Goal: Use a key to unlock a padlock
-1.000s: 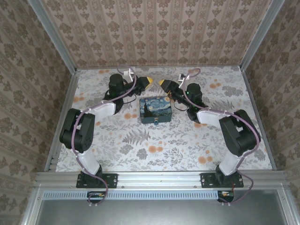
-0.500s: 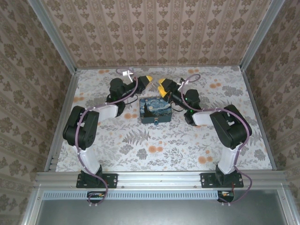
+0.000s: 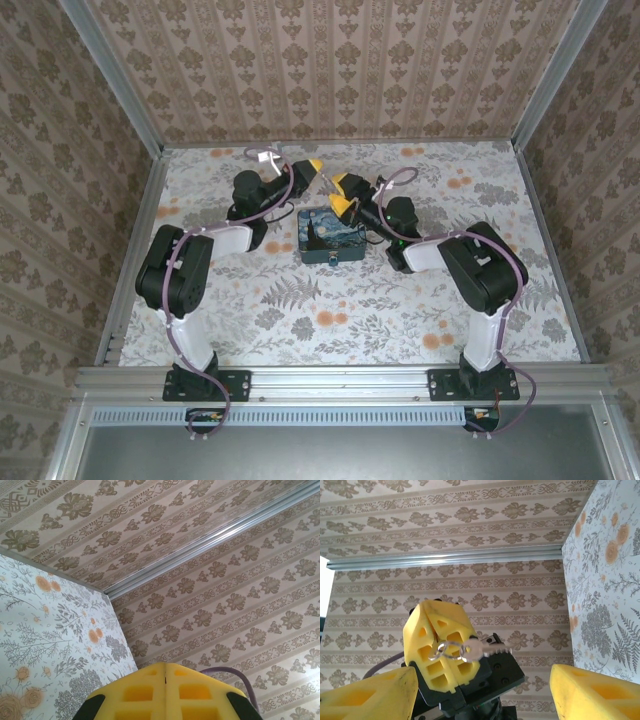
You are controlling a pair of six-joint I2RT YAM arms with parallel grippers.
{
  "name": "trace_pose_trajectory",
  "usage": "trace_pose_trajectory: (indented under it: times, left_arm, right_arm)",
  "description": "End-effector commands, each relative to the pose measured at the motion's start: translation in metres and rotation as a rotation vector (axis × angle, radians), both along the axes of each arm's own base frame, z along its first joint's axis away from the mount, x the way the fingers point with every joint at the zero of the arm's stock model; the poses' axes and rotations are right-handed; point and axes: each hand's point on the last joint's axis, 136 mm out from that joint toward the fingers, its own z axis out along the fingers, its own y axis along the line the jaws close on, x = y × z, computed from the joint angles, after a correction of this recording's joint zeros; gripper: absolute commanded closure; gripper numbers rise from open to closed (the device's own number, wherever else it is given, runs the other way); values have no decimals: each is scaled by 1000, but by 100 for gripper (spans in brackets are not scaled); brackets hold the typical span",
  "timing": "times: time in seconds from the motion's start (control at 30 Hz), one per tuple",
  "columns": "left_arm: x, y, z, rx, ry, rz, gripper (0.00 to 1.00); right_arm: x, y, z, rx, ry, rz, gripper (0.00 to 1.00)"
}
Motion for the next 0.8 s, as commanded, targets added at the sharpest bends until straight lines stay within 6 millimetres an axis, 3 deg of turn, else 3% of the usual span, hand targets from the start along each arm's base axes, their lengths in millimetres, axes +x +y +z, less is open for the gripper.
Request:
trace_pose_trajectory:
  times: [0.0, 0.2, 0.43, 0.6, 0.77]
  left_arm:
    - [-4, -1, -3, 6, -52, 1, 100]
    - [-5, -3, -8, -8, -47, -4, 100]
    - [-7, -5, -9, -11, -48, -13, 100]
    - [-7, -4, -11, -9, -48, -11, 100]
    - [-7, -5, -14, -9, -43, -9, 100]
  right_arm:
    - [8, 2, 27, 78, -51, -21, 29]
    - [16, 10, 38, 119, -54, -7, 28]
    - [20, 16, 36, 132, -45, -4, 31]
    - [22, 15, 37, 133, -50, -9, 60]
    - [21, 16, 37, 135, -48, -7, 82]
